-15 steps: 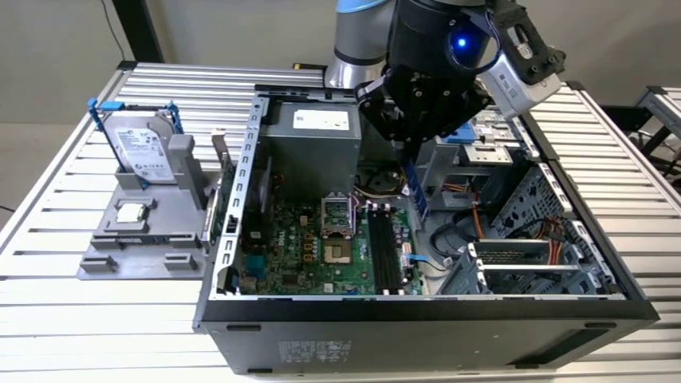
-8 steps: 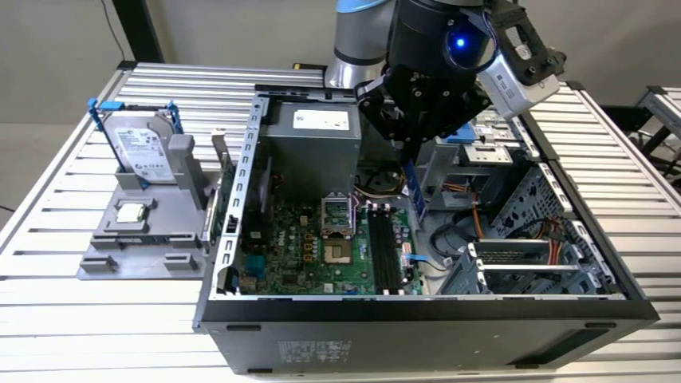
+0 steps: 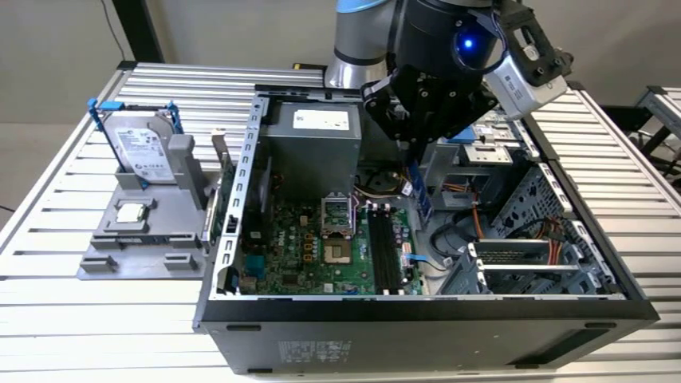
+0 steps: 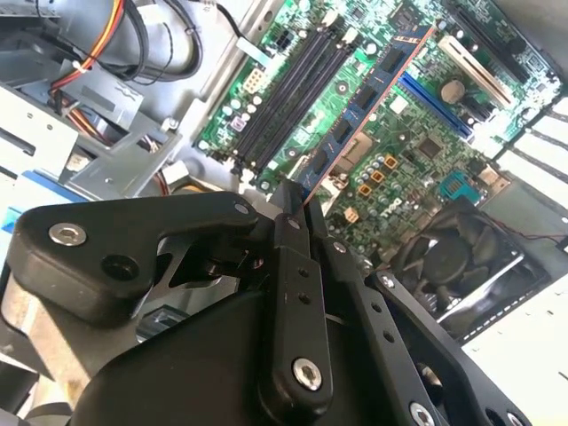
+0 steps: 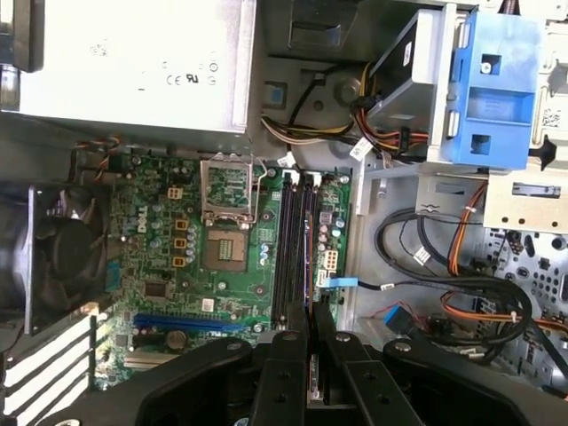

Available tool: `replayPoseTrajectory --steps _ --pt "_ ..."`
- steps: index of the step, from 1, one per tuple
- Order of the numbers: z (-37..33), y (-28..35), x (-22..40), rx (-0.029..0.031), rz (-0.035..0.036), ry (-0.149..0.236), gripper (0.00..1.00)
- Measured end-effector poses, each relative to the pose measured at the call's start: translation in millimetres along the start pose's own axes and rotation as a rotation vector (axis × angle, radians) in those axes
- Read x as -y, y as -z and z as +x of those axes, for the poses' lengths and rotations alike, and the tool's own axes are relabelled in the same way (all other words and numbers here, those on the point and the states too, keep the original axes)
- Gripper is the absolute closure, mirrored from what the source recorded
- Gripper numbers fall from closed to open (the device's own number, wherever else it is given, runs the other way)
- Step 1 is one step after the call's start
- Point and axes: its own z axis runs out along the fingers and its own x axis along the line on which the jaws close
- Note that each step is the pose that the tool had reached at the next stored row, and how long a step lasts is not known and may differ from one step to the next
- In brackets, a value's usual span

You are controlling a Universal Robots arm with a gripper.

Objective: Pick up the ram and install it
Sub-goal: 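Insert the ram into the slot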

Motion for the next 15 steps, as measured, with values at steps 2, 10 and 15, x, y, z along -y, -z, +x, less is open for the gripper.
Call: replayPoseTrajectory --steps 2,10,15 --pt "-2.3 -0.3 0.1 0.0 0.0001 -0.005 1.0" --pt "-8.8 -1.8 -1.2 0.0003 0.0011 -0.039 1.0" --pt "-13.9 -4.4 -3.3 -0.0001 0.001 -0.043 1.0"
